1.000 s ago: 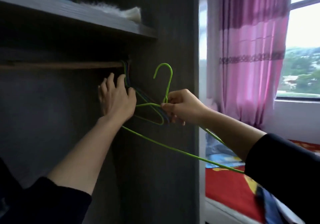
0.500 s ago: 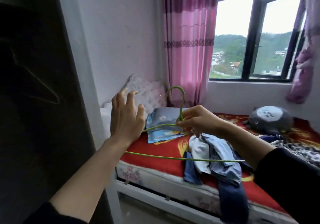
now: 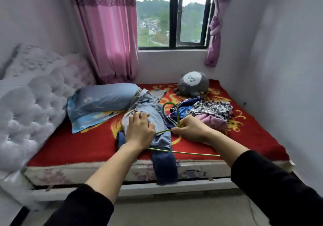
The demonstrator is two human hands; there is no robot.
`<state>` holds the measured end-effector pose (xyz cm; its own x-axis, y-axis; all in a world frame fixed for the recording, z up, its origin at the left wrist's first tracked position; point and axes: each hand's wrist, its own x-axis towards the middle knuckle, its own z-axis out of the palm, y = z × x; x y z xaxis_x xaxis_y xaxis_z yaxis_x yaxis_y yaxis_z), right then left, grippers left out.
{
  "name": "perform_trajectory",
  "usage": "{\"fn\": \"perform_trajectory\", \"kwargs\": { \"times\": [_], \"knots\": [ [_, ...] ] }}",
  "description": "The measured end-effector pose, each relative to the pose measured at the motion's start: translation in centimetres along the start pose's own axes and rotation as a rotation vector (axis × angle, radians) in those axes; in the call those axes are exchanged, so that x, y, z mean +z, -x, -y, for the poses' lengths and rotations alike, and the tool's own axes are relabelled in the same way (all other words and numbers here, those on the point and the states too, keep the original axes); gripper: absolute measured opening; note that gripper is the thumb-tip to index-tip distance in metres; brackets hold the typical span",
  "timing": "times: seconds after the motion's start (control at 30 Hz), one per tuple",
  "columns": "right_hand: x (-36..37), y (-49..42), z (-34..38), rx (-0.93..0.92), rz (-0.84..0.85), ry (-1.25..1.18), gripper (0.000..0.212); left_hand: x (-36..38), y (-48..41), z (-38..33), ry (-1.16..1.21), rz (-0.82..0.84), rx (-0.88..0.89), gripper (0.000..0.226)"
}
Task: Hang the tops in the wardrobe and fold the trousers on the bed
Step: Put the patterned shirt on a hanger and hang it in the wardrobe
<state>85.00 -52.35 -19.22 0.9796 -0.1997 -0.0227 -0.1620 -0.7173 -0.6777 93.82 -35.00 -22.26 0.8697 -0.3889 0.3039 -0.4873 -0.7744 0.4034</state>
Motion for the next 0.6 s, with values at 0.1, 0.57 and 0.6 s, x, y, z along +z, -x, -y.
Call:
{"fn": "perform_trajectory", "kwargs": {
  "times": [0.1,0.57,0.6],
  "knots": [
    [-1.1,-3.3,-5.4,0.08,-0.02,0.07,0.037,5.1,-3.8,-2.4,0.047,0.092,0.019,0.042],
    [-8.9,-16.9,-23.4,0.49,-0.072,0.003,0.033,25.0,-23.1,-9.0,0.158,0.432,0.016,0.038],
    [-9.3,-17.7,-24.8,0.518,-0.086,0.001,0.034,26.3,-24.1,-9.4,0.15,0.454,0.011,0.038]
  ]
}}
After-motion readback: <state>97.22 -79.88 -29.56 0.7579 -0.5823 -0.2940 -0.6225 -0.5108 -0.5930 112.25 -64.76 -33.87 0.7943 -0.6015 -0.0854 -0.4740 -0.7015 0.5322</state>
